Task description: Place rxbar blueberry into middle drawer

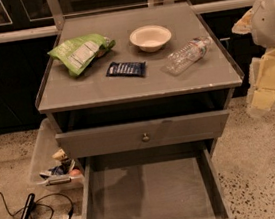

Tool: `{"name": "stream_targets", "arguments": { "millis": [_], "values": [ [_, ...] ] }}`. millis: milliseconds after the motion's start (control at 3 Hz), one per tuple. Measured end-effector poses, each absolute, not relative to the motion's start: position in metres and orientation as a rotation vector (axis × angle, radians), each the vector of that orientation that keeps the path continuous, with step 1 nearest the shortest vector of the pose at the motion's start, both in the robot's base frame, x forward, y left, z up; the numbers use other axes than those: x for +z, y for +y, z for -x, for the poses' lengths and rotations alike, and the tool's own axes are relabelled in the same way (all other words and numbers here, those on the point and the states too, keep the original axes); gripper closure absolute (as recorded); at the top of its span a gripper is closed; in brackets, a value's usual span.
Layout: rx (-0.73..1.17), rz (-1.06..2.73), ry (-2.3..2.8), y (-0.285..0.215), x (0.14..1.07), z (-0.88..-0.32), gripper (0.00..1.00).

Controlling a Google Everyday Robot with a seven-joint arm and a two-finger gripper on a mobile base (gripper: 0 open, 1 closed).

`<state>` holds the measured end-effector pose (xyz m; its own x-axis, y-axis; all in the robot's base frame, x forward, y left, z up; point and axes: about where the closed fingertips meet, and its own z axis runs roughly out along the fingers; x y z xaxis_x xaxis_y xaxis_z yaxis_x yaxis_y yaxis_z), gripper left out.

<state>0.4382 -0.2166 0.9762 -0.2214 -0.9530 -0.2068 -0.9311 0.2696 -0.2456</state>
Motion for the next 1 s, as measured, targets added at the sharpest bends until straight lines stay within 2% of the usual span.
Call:
{"name": "stream_targets", "arguments": {
  "millis": [667, 1000],
  "values": [
    [-0.092, 1.758, 2.124, -0.201, 0.976, -0.455, 0.00],
    [-0.058, 1.807, 2.031, -0.180, 0.965, -0.486, 0.00]
  ]
}}
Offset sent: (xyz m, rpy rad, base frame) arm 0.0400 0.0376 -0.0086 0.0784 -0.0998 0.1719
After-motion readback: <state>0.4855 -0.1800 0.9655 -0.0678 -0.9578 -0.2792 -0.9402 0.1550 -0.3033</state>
